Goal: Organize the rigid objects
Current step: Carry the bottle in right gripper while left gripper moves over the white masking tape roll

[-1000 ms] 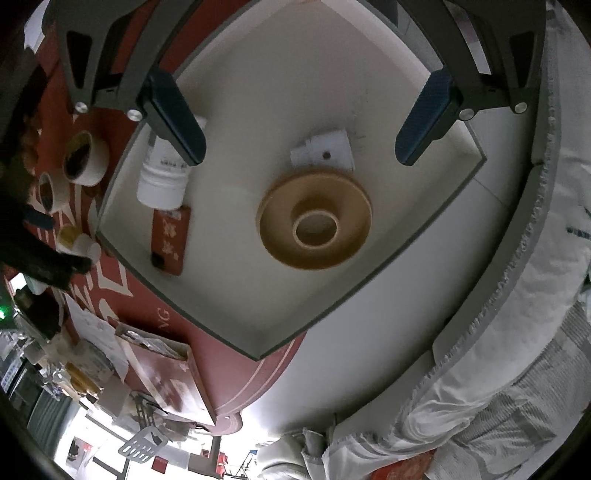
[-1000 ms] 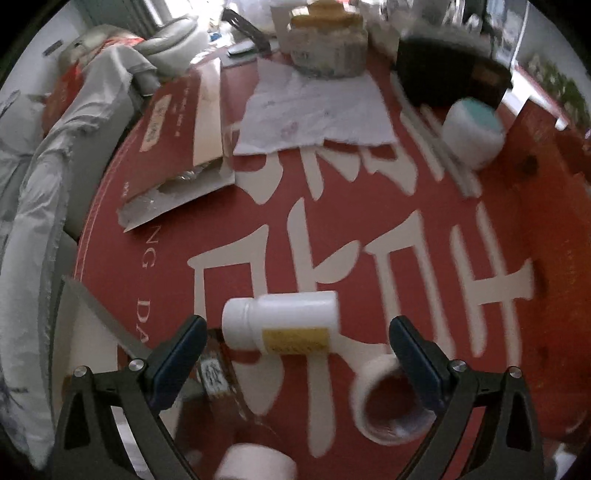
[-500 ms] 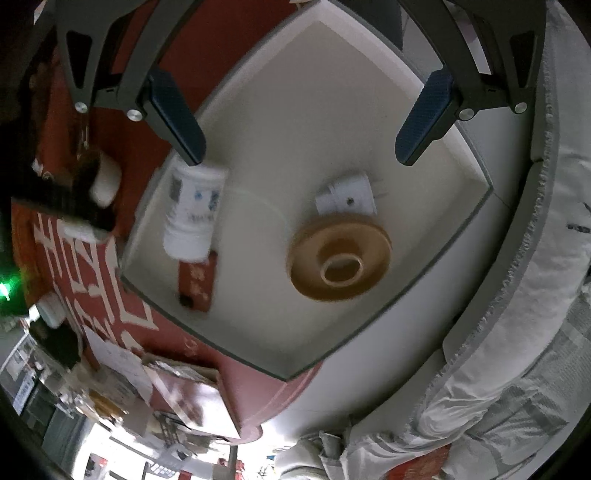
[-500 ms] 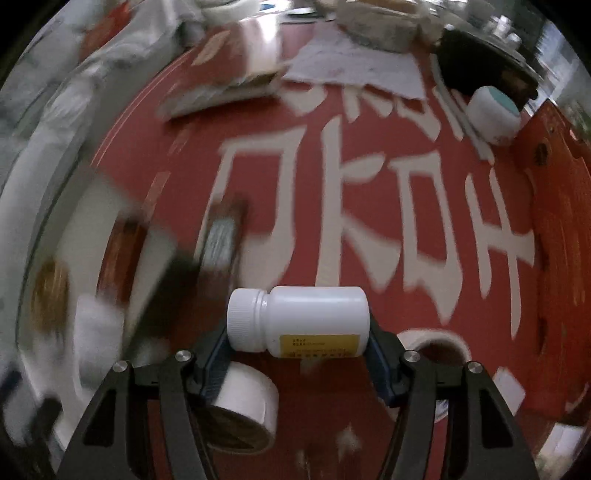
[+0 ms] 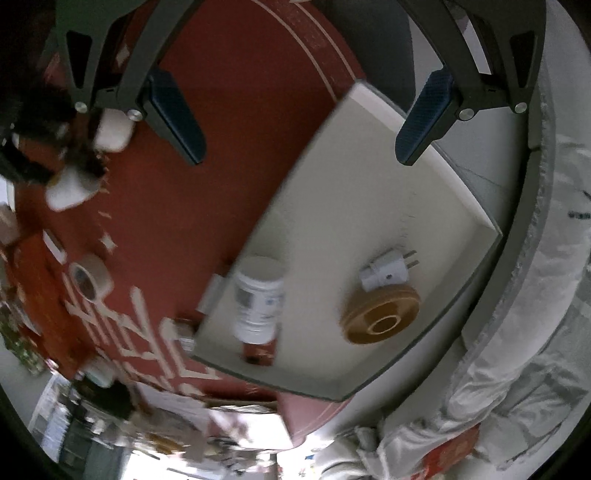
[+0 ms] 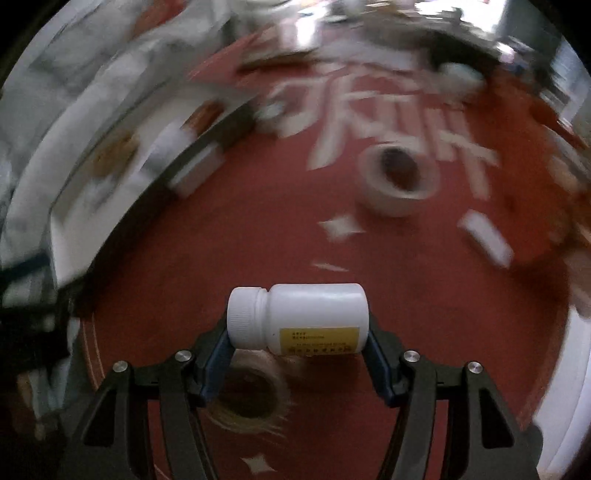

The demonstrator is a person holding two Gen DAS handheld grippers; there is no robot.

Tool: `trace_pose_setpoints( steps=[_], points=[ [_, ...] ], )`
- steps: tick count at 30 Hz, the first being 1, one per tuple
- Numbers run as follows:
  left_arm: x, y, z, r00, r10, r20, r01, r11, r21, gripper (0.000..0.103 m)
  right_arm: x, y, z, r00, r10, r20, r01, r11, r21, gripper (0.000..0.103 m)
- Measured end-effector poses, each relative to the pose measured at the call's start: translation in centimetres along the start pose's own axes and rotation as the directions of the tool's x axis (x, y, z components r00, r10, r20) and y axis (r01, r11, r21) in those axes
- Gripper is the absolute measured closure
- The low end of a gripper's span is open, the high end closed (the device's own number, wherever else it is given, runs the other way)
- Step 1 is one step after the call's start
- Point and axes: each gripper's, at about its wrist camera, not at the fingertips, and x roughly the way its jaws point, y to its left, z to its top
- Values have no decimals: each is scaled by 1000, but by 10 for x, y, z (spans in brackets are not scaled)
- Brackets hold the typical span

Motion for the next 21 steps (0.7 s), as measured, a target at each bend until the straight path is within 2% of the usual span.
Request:
trace_pose_setpoints(
  steps=[3,5,9,12,15,17,19,20,21],
  points=[
    [-9,-23,-12,999,-34,15,33,995,91,1,-14,-40,-11,1000,-20,18,18,990,140,39],
    [-8,-45,-19,999,-37,11,34,988,151,1,-17,-60,-12,1000,-30,6,29,982,189,39],
    [-9,-89,-27,999,-40,27,32,967,254,1,-20,-91,-43,998,-55,-37,63,960,272,39],
    [-14,-119,-30,995,5,101,-39,940,339,1,-20,-107,-66,997,-20,-69,43,937,347,38],
    [-12,-143,-36,985,54,164,-119,900,420,1,-24,-110,-68,999,-11,-49,28,934,356,38],
    [-5,-155,-40,981,84,174,-157,873,463,1,-23,-110,-68,999,-3,-48,20,935,355,38],
    [-3,-159,-40,979,81,186,-161,869,468,0,-24,-111,-68,999,0,-46,16,934,356,38],
    [-3,-160,-40,977,86,194,-169,868,467,2,-24,-112,-69,999,3,-43,13,934,358,38],
    [-5,-161,-40,974,87,207,-177,867,466,17,-25,-113,-70,999,6,-41,10,933,360,38]
  ],
)
